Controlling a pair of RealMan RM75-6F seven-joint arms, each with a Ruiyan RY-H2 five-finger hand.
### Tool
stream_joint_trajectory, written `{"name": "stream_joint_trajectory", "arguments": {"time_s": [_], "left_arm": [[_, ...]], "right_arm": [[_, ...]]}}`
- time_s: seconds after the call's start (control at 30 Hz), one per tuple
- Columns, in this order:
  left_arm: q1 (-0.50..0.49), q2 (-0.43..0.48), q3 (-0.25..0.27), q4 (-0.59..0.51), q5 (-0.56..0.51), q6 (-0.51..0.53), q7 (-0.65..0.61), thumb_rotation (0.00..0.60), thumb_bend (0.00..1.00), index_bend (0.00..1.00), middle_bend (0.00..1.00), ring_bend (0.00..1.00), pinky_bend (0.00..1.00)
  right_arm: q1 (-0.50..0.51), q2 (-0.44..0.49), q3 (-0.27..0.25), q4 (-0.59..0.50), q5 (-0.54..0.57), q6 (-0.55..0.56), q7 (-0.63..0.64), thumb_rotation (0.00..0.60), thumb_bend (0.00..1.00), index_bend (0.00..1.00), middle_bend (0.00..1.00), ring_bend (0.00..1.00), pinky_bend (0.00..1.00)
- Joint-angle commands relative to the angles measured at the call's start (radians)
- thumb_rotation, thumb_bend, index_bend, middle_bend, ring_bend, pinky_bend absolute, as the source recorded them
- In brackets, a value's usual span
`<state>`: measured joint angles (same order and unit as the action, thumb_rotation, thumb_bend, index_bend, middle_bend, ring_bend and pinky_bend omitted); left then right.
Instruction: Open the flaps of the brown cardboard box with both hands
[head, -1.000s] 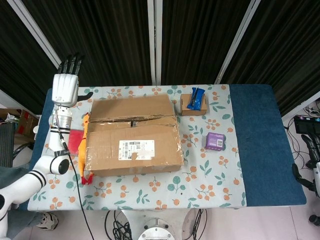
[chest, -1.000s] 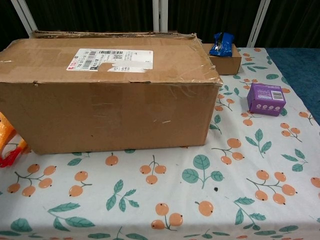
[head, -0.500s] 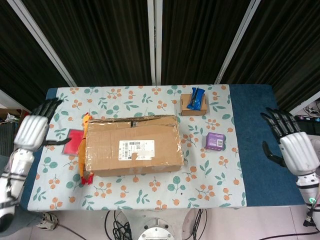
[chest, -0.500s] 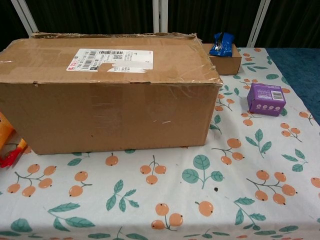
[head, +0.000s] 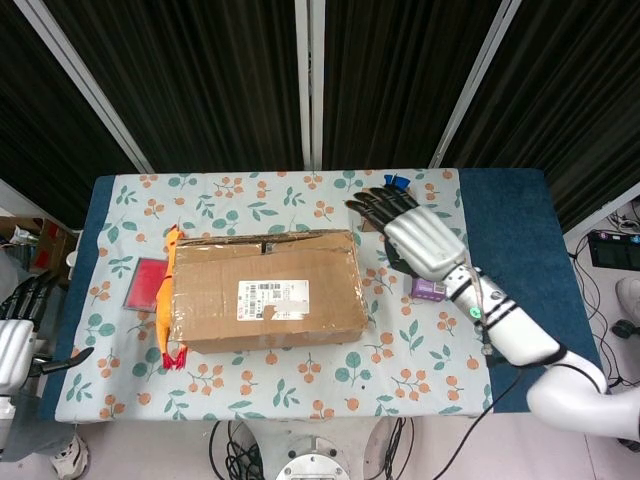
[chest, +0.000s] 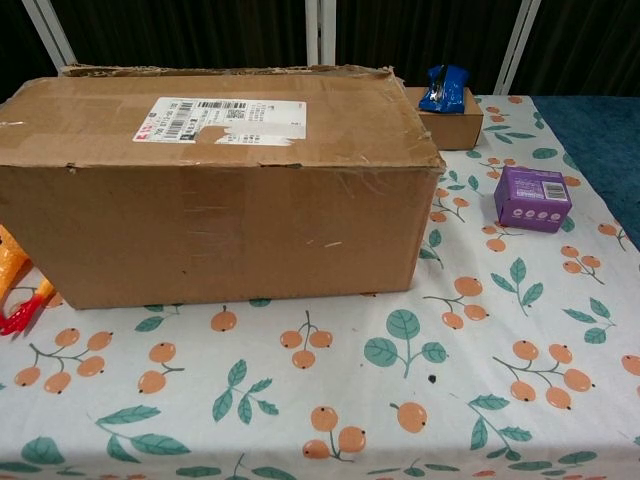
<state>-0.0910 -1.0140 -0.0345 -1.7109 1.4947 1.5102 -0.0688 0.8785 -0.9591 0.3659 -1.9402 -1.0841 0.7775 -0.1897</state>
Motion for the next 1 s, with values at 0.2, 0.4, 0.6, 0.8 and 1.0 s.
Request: {"name": "stream_joint_trajectory", "arguments": {"time_s": [0.2, 0.4, 0.6, 0.8, 1.0], "left_arm": [[0.032, -0.013, 0.013, 0.030, -0.014, 0.015, -0.034, 0.408, 0.00, 0.04, 0.05, 0.04, 0.17], [0.040, -0.016, 0.008, 0.043, -0.016, 0.023, -0.059, 0.383, 0.00, 0.04, 0.05, 0.04, 0.17], [0.041, -0.015, 0.003, 0.042, -0.015, 0.020, -0.070, 0.381, 0.00, 0.04, 0.05, 0.04, 0.17], [0.042, -0.014, 0.002, 0.040, -0.022, 0.010, -0.070, 0.383, 0.00, 0.04, 0.05, 0.04, 0.17], [0.044, -0.017, -0.001, 0.038, -0.028, 0.005, -0.073, 0.381, 0.00, 0.04, 0.05, 0.04, 0.17]], "right_arm": [[0.327, -0.178, -0.088, 0.112, 0.425, -0.105, -0.296, 0.600, 0.92, 0.00, 0.08, 0.00, 0.00], [0.407, -0.240, -0.134, 0.144, 0.529, -0.047, -0.346, 0.600, 0.92, 0.00, 0.10, 0.00, 0.00], [0.427, -0.286, -0.162, 0.159, 0.572, -0.009, -0.340, 0.600, 0.92, 0.00, 0.12, 0.00, 0.00], [0.428, -0.313, -0.180, 0.187, 0.583, -0.021, -0.308, 0.600, 0.93, 0.00, 0.14, 0.00, 0.00], [0.422, -0.322, -0.188, 0.205, 0.563, -0.039, -0.273, 0.600, 0.93, 0.01, 0.19, 0.00, 0.00]]}}
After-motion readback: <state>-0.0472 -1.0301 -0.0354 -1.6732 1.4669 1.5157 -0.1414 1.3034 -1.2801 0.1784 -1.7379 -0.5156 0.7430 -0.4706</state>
